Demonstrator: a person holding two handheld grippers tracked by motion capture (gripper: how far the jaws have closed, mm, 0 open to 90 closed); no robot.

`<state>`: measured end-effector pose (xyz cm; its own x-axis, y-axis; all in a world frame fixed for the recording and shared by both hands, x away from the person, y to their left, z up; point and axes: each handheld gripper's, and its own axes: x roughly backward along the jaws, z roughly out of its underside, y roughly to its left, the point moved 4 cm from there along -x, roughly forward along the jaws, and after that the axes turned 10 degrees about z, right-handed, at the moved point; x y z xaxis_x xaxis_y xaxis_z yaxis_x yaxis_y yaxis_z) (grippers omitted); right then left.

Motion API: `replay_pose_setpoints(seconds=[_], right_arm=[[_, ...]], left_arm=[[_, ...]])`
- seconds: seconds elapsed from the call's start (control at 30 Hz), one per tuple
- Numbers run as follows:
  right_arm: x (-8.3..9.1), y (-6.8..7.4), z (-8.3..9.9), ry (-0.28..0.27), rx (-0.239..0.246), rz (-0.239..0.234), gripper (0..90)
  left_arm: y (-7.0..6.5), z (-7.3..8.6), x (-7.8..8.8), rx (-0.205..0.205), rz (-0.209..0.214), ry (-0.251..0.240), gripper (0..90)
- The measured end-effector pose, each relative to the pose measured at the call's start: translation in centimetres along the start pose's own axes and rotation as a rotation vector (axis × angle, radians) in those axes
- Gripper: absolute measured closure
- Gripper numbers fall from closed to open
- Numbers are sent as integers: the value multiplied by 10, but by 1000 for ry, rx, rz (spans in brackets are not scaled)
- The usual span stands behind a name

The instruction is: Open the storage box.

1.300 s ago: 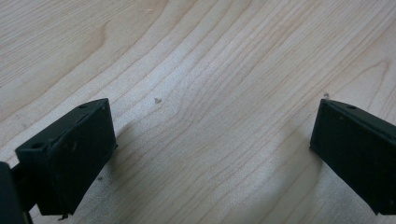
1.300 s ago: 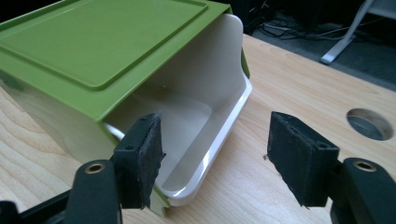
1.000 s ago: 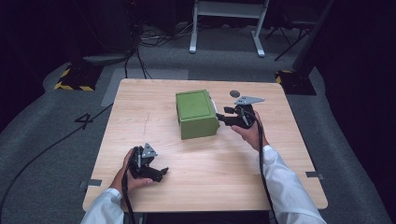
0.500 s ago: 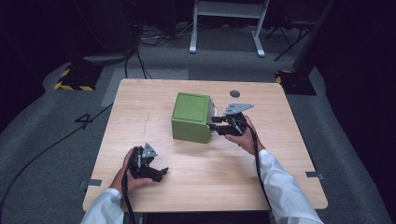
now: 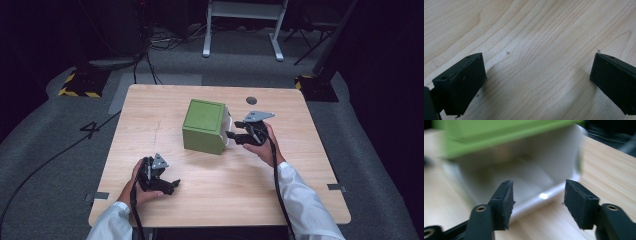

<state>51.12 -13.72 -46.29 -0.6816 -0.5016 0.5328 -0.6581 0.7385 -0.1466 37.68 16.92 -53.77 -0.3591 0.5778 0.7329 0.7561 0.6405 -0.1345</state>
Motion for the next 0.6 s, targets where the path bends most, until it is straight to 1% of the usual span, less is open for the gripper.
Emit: replay_pose_setpoints(seconds=[0.03, 0.07, 0.1, 0.13, 0.17, 0.2, 0.23, 0.3, 0.33, 0.4, 0.43, 0.5, 0.6], right_arm=[[-3, -2, 2, 18, -2, 22, 375], [-9, -6, 5, 34, -33, 22, 358], [-11, -7, 5, 42, -40, 27, 340], [-11, -7, 5, 42, -40, 27, 340], [-13, -9, 5, 45, -71, 31, 338], [-13, -9, 5, 45, -71, 31, 338], [-15, -10, 5, 43, -88, 39, 332], [-15, -11, 5, 43, -93, 40, 329], [-17, -10, 5, 45, -105, 24, 322], [-19, -10, 5, 54, -99, 23, 317], [-22, -7, 4, 67, -76, 31, 316], [-24, -3, 4, 77, -61, 37, 322], [-24, 0, 4, 83, -60, 29, 325]], left_arm=[[0, 0, 0, 0, 0, 0, 4], [0, 0, 0, 0, 0, 0, 4], [0, 0, 0, 0, 0, 0, 4], [0, 0, 0, 0, 0, 0, 4], [0, 0, 0, 0, 0, 0, 4], [0, 0, 0, 0, 0, 0, 4], [0, 0, 0, 1, 0, 0, 4], [0, 0, 0, 0, 0, 0, 4], [0, 0, 0, 1, 0, 0, 4], [0, 0, 0, 0, 0, 0, 4], [0, 0, 0, 0, 0, 0, 4], [0, 0, 0, -2, 1, 0, 4], [0, 0, 0, -2, 1, 0, 4]])
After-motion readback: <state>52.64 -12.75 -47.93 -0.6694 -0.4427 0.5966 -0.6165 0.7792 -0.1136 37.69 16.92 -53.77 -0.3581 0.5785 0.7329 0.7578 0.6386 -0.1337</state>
